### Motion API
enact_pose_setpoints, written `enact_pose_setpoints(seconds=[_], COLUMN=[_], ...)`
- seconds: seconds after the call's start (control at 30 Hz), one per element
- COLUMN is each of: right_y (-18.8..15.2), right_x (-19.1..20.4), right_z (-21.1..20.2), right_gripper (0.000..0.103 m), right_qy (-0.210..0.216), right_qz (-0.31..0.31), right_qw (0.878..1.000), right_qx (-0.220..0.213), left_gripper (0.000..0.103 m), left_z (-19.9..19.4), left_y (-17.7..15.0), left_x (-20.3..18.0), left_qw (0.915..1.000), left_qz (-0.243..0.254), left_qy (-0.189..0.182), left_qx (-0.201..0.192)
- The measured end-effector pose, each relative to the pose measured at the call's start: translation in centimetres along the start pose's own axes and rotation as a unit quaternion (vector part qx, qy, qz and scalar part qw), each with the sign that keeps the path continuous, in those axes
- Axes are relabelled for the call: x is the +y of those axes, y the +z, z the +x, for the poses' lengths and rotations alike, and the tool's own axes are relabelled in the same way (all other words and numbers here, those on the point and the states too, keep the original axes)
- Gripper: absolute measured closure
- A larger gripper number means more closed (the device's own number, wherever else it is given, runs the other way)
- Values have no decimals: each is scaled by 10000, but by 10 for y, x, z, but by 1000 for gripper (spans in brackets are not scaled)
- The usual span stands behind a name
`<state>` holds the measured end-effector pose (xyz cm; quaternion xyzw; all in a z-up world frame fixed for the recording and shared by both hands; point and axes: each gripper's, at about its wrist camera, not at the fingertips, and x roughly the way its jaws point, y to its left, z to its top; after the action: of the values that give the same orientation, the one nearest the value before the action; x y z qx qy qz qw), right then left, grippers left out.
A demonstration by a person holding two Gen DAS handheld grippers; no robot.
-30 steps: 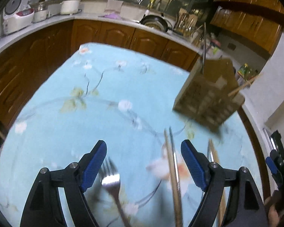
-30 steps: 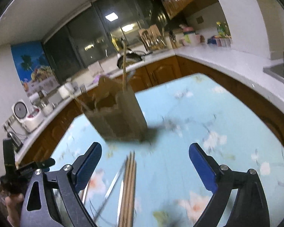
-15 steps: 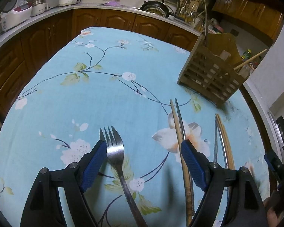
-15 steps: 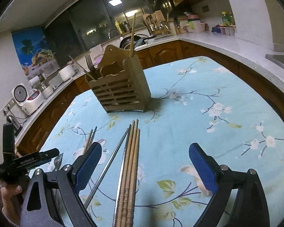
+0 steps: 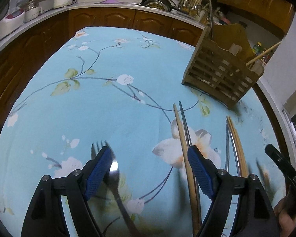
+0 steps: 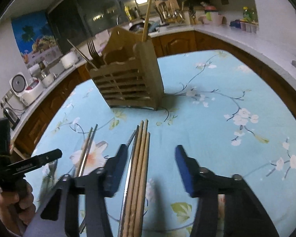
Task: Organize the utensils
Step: 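Grasp another wooden chopstick with the right tool while the left tool grasps a chopstick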
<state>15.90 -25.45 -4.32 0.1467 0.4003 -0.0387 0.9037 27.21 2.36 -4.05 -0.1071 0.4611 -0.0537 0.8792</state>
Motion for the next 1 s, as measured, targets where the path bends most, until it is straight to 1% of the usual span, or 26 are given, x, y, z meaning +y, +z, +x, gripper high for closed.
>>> enact_pose_setpoints(seconds=[0.13, 0.2, 0.27, 0.37, 0.5, 0.53, 0.57, 0.73, 0.87, 0.93, 0.97, 1.0], right_y=[3, 3, 2, 1, 5, 6, 7, 10, 12, 15, 16, 17], right_x=[2, 4, 5, 6, 7, 6, 6, 8, 13, 14, 14, 15], right_z=[22, 34, 43, 55, 58, 59, 61, 66, 71, 74, 76, 77], right_gripper=[69, 72, 77, 80, 82, 86, 86, 87, 87, 87, 87, 87], right_qy=[20, -17, -57, -147, -213, -218, -257, -340, -457, -459, -463, -474], right_qz=[-87, -152, -191, -291, -381, -383, -403, -589, -783, -820, -839, -873], right_qw=[9995, 9987, 9979, 9962, 9956, 9955, 9950, 9942, 9927, 9925, 9923, 9920], right_qx=[313, 485, 620, 813, 829, 837, 877, 832, 797, 786, 785, 783], left_gripper=[31, 39, 43, 45, 51, 52, 54, 55, 57, 59, 62, 68], left_z=[13, 21, 30, 43, 62, 66, 69, 79, 88, 88, 90, 91], left_y=[11, 17, 23, 30, 36, 37, 37, 38, 38, 39, 40, 41], left_x=[-7, -10, -13, -20, -28, -30, -34, -45, -56, -58, -58, -59], left_qw=[9999, 9998, 9995, 9990, 9981, 9977, 9972, 9949, 9911, 9906, 9906, 9907], left_qz=[104, 125, 194, 321, 460, 511, 623, 892, 1160, 1209, 1222, 1230], left_qy=[8, -24, -14, 18, 44, 78, 173, 363, 608, 601, 572, 542], left_qx=[93, 163, 242, 300, 406, 432, 367, 289, 238, 217, 218, 228])
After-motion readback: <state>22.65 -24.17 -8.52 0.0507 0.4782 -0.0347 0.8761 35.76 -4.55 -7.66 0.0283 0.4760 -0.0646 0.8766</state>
